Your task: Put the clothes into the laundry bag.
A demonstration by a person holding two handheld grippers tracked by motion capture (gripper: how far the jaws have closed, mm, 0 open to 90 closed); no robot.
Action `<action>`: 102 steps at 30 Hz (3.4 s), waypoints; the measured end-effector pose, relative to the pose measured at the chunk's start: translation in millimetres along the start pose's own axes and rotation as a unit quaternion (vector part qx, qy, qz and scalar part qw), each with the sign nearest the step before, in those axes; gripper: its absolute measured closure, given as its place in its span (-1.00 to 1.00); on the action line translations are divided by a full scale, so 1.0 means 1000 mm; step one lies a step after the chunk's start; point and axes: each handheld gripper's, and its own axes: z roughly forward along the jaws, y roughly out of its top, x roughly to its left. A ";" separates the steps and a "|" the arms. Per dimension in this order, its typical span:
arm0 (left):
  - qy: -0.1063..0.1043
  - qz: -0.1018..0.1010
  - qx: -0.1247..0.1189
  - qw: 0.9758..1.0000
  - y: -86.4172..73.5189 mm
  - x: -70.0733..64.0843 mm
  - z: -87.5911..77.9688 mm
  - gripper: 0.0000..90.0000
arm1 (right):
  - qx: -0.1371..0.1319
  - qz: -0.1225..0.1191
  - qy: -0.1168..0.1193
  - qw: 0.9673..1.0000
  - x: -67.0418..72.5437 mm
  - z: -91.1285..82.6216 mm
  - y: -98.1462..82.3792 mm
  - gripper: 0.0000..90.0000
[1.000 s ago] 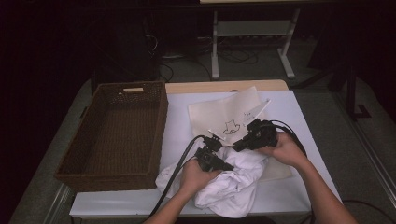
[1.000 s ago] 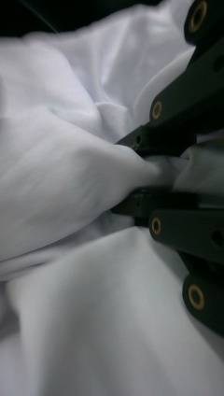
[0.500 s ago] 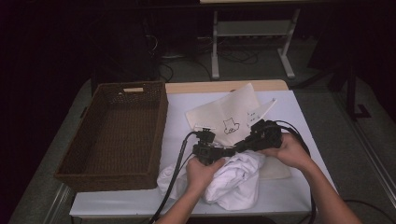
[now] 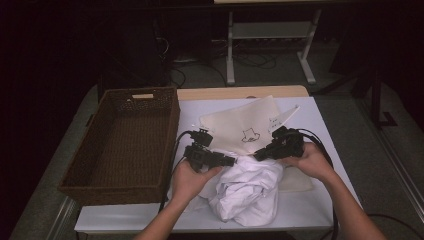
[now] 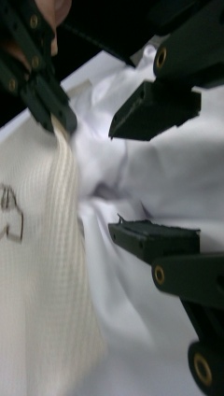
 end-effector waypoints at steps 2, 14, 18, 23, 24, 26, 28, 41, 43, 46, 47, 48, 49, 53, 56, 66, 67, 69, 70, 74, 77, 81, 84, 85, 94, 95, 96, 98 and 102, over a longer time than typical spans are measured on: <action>0.022 -0.005 0.006 1.000 -0.001 0.005 -0.002 -0.07 | 0.001 -0.002 -0.003 1.000 0.001 0.000 0.002 0.92; 0.000 -0.046 0.057 0.997 -0.022 0.026 0.036 0.78 | 0.009 -0.009 -0.004 1.000 0.003 0.001 0.007 0.92; -0.070 -0.056 0.051 0.995 -0.023 0.018 0.037 0.90 | 0.001 -0.008 0.001 1.000 0.002 0.000 0.008 0.92; -0.109 -0.036 0.045 0.992 -0.015 -0.011 0.049 0.91 | -0.009 -0.019 0.017 1.000 0.010 0.001 0.019 0.92; -0.104 -0.033 0.039 0.993 -0.012 -0.014 0.051 0.91 | -0.006 -0.025 0.016 1.000 0.013 0.001 0.022 0.92; -0.098 -0.040 0.024 0.994 -0.008 -0.014 0.057 0.91 | 0.000 -0.030 0.013 0.999 0.016 0.001 0.025 0.92; -0.083 -0.049 0.007 0.995 -0.007 -0.008 0.065 0.91 | -0.003 -0.030 0.014 0.999 0.016 -0.003 0.025 0.92; -0.064 -0.034 0.020 0.997 -0.005 0.004 0.031 0.26 | 0.008 0.003 0.008 1.000 0.000 -0.004 0.004 0.92; -0.051 -0.033 0.021 0.998 -0.005 0.008 0.019 0.13 | 0.009 0.002 0.006 1.000 0.000 -0.004 0.004 0.92; -0.034 -0.039 0.026 0.998 -0.011 0.017 0.011 0.02 | 0.007 0.001 0.002 1.000 0.001 -0.003 0.005 0.92; -0.025 -0.036 0.035 0.998 -0.014 0.019 0.012 0.02 | 0.007 0.002 0.001 1.000 0.001 -0.003 0.005 0.92; -0.019 -0.033 0.047 0.998 -0.017 0.021 0.016 0.03 | 0.006 0.002 0.001 1.000 0.001 -0.003 0.005 0.92; -0.021 -0.034 0.061 0.997 -0.021 0.023 0.021 0.03 | 0.006 0.002 0.001 1.000 0.001 -0.002 0.006 0.92; -0.053 -0.062 0.094 0.992 -0.033 0.031 0.049 0.13 | 0.009 0.000 0.004 1.000 0.002 0.001 0.007 0.92; -0.071 -0.070 0.083 0.992 -0.034 0.030 0.061 0.58 | 0.012 -0.001 0.008 1.000 0.002 0.003 0.008 0.92; -0.153 -0.047 0.044 0.986 -0.024 -0.005 0.066 0.87 | 0.009 -0.012 0.019 1.000 0.008 0.008 0.012 0.92; -0.153 -0.049 0.042 0.986 -0.022 -0.006 0.069 0.87 | 0.007 -0.013 0.024 1.000 0.010 0.008 0.014 0.92; -0.146 -0.059 0.031 0.987 -0.019 -0.005 0.074 0.87 | -0.001 -0.018 0.038 0.999 0.015 0.007 0.016 0.92; -0.143 -0.065 0.022 0.987 -0.018 -0.002 0.076 0.87 | -0.007 -0.020 0.044 0.999 0.017 0.006 0.018 0.92; -0.136 -0.079 0.013 0.988 -0.016 0.005 0.078 0.83 | -0.007 -0.017 0.042 0.999 0.014 0.003 0.018 0.92; -0.113 -0.058 0.021 0.992 -0.017 0.003 0.066 0.69 | -0.002 -0.008 0.035 0.999 0.009 0.001 0.012 0.92; -0.074 -0.037 0.017 0.996 -0.018 0.009 0.042 0.39 | 0.002 -0.006 0.028 1.000 0.006 0.002 0.009 0.92; -0.065 -0.064 0.002 0.996 -0.020 0.020 0.036 0.17 | 0.005 -0.008 0.024 1.000 0.008 0.005 0.012 0.92; -0.066 -0.071 0.000 0.995 -0.020 0.023 0.037 0.12 | 0.007 -0.009 0.024 1.000 0.008 0.006 0.012 0.92; -0.093 -0.063 -0.021 0.993 -0.023 0.012 0.065 0.86 | 0.012 -0.009 0.023 1.000 0.008 0.008 0.013 0.92; -0.108 -0.057 -0.018 0.992 -0.024 0.008 0.065 0.89 | 0.012 -0.009 0.023 1.000 0.007 0.008 0.013 0.92; -0.117 -0.048 -0.017 0.992 -0.024 0.004 0.066 0.90 | 0.012 -0.010 0.023 1.000 0.007 0.008 0.013 0.92; -0.119 -0.037 -0.012 0.992 -0.023 -0.002 0.068 0.90 | 0.011 -0.010 0.024 1.000 0.007 0.008 0.013 0.92; -0.116 -0.050 -0.033 0.991 -0.017 -0.003 0.073 0.91 | 0.007 -0.015 0.026 1.000 0.011 0.009 0.015 0.92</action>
